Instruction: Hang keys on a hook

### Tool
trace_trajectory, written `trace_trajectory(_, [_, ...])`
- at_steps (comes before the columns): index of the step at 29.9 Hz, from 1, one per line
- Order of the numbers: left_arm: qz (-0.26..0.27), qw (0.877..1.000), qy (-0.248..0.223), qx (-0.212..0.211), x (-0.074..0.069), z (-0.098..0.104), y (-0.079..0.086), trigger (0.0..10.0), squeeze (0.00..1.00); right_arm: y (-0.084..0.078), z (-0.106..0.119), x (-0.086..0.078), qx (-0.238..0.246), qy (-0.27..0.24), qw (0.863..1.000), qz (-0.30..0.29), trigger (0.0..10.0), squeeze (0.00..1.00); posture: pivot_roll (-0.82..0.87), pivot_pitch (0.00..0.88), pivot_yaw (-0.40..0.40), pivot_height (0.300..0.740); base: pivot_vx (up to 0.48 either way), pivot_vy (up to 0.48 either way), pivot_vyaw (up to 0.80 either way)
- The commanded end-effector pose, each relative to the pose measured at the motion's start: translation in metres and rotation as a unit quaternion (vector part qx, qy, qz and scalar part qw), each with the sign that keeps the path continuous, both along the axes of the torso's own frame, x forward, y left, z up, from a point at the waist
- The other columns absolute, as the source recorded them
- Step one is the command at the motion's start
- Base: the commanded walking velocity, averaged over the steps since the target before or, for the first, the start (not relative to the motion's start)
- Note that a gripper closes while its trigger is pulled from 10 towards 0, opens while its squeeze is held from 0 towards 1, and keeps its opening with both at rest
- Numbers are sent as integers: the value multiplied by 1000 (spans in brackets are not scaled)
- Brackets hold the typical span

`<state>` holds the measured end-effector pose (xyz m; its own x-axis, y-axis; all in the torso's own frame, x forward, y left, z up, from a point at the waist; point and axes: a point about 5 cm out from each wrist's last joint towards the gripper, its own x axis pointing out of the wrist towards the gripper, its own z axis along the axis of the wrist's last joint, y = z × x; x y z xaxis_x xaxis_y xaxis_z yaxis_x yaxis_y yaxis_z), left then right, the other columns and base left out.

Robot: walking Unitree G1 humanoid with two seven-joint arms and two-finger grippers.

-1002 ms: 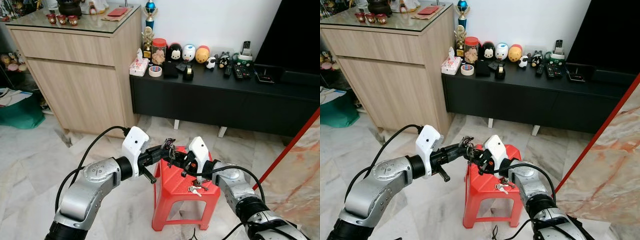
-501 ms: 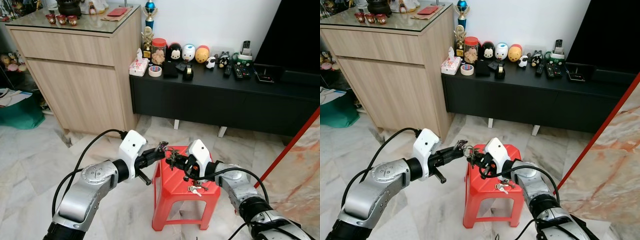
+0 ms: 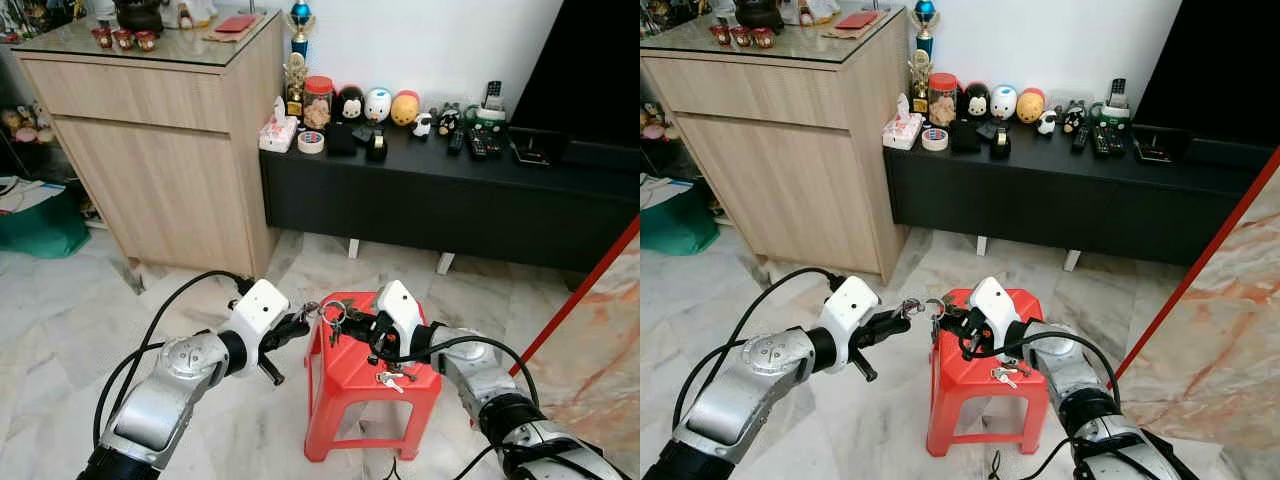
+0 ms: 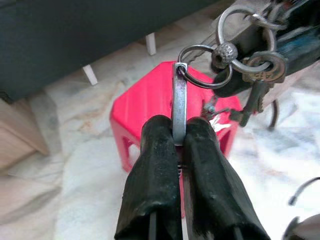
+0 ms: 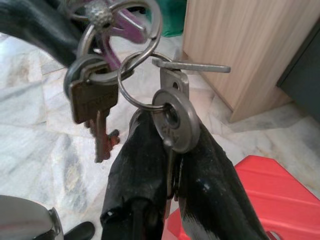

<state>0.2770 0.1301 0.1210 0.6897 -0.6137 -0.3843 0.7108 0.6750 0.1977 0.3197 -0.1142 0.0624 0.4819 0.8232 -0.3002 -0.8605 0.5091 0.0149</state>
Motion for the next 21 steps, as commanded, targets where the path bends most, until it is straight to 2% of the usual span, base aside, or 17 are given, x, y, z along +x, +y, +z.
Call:
trace_trajectory(1, [11,999,-4,34,2,-6,5,10000,0,-5,3,2,-6,-2,1000,0,0,0,119,0,-60,740,0,0,0])
trace_trajectory(5, [14,999,-4,47,2,-10,7,10000,0,-5,4,2,-3,-1,1000,6,0,0,120,0,-60,740,0,0,0])
trace_trajectory(7, [19,997,-6,78,3,-16,10,10000,0,-5,4,1,-1,3,1000,14,0,0,119,0,-60,740,0,0,0])
trace_trajectory(10, [32,994,-6,104,5,-21,16,10000,0,-5,4,1,-2,4,1000,18,0,0,118,0,-60,740,0,0,0])
trace_trajectory(21, [85,987,-9,137,11,-33,31,10000,0,-5,2,-2,-7,13,999,32,0,0,118,0,-61,740,0,0,0])
